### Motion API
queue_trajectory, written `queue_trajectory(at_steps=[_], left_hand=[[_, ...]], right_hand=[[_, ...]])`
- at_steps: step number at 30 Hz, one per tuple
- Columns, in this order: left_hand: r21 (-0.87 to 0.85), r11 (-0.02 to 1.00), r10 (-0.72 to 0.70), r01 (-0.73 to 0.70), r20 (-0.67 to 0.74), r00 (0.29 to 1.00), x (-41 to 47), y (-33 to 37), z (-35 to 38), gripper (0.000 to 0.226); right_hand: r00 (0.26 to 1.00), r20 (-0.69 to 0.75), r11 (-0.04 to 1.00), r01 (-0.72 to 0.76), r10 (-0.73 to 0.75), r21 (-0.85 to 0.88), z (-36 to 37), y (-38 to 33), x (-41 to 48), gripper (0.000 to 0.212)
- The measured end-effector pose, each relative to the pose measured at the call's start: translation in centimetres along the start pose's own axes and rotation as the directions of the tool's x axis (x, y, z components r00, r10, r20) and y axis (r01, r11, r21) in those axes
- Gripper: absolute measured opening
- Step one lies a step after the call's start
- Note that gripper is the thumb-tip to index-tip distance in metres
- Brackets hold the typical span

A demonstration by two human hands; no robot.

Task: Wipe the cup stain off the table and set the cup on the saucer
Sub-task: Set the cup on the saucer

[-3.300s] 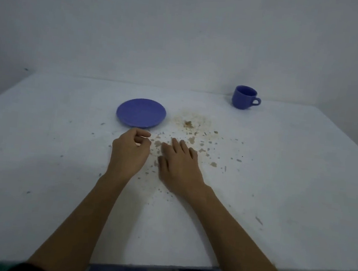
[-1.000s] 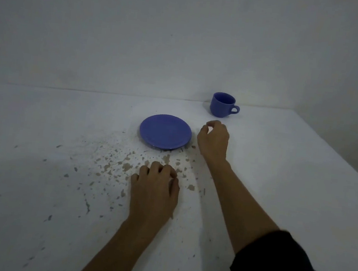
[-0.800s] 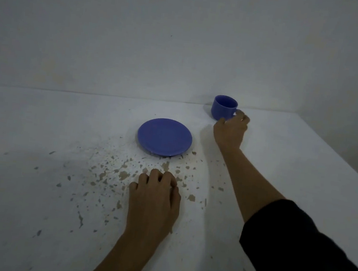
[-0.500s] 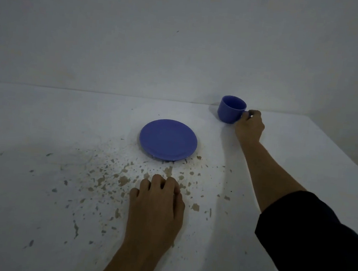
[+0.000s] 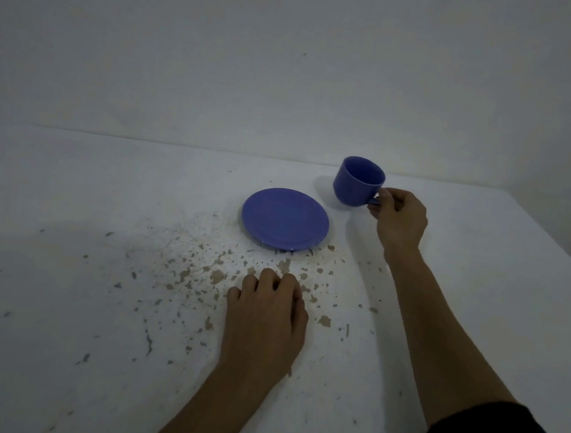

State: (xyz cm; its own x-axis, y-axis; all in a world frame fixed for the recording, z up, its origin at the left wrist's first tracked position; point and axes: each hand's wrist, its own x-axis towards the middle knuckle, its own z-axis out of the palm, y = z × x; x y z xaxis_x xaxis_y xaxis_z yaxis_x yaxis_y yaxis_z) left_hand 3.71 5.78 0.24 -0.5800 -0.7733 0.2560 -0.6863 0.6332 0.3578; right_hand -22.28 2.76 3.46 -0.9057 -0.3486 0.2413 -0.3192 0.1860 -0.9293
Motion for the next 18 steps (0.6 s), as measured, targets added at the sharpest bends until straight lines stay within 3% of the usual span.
queue_trajectory(at_steps=[6, 12, 18], left_hand=[[-0.007, 1.0, 0.007, -0.008, -0.017, 1.0, -0.1, -0.1, 0.1, 0.024], [-0.011, 1.0, -0.001, 0.0, -0.032, 0.999, -0.1, 0.0, 0.1, 0.023], [-0.022, 1.0, 0.002, -0.003, -0.035, 0.999, -0.2, 0.1, 0.0, 0.023]], right_hand=[[0.981, 0.184, 0.984, 0.021, -0.054, 0.177, 0.6, -2.3, -5.0, 0.014], [0.938, 0.328, 0.992, 0.089, -0.114, 0.091, 2.1, -3.1, -7.5, 0.013], [0.942, 0.322, 0.996, 0.085, -0.092, 0.035, 2.8, -3.1, -7.9, 0.015]])
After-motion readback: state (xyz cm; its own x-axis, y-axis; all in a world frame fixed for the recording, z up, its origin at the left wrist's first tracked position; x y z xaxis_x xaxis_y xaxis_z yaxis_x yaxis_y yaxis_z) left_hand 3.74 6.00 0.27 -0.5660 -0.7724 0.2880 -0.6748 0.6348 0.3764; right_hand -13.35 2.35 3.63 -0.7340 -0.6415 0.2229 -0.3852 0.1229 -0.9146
